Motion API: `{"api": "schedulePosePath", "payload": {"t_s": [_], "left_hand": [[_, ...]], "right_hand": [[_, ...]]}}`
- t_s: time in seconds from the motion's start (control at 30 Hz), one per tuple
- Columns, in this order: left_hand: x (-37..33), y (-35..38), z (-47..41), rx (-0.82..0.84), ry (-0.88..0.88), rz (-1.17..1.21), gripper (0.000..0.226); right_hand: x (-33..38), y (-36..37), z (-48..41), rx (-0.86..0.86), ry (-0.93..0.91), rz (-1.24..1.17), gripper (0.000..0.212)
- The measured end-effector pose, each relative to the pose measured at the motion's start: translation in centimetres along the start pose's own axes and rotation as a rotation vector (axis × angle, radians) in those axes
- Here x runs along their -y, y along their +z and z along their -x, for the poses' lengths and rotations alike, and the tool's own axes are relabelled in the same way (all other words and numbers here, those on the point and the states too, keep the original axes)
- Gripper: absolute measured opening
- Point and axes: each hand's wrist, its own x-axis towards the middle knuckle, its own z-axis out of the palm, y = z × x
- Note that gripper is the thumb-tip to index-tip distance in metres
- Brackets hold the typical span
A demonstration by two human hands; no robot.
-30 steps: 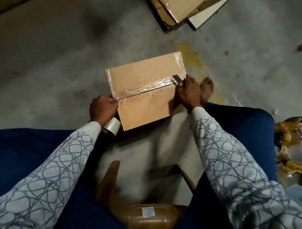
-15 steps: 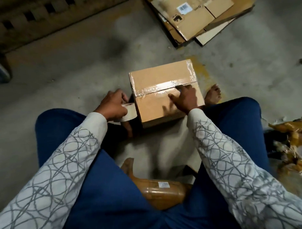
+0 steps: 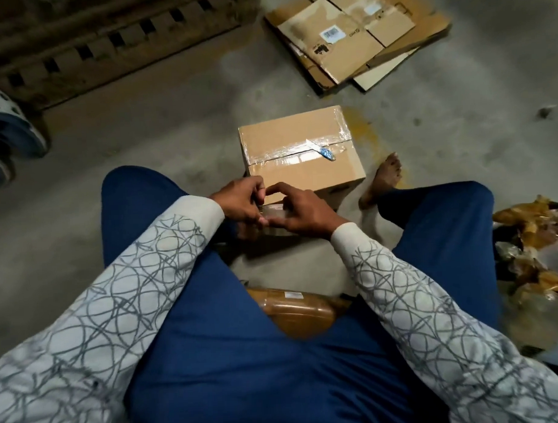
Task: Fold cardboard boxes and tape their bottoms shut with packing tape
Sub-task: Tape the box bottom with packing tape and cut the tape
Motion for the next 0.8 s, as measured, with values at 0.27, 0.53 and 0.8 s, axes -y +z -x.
{"api": "schedulePosePath", "payload": {"t_s": [0.27, 0.53, 0.8], "left_hand": [[-1.9, 2.4, -0.2, 0.042, -0.03, -0.438, 0.044], [0.1, -0.1, -0.2, 0.155, -0.02, -0.124, 0.021], [0.6, -1.0, 0.4, 0.152, 0.011, 0.089, 0.008]], "right_hand": [[0.4, 0.1, 0.5, -0.013, 0.02, 0.305, 0.046], [0.9, 0.1, 0.5, -0.104, 0.012, 0.261, 0.05], [1.6, 0.2, 1.7, -0.22, 0.041, 0.175, 0.035]]}}
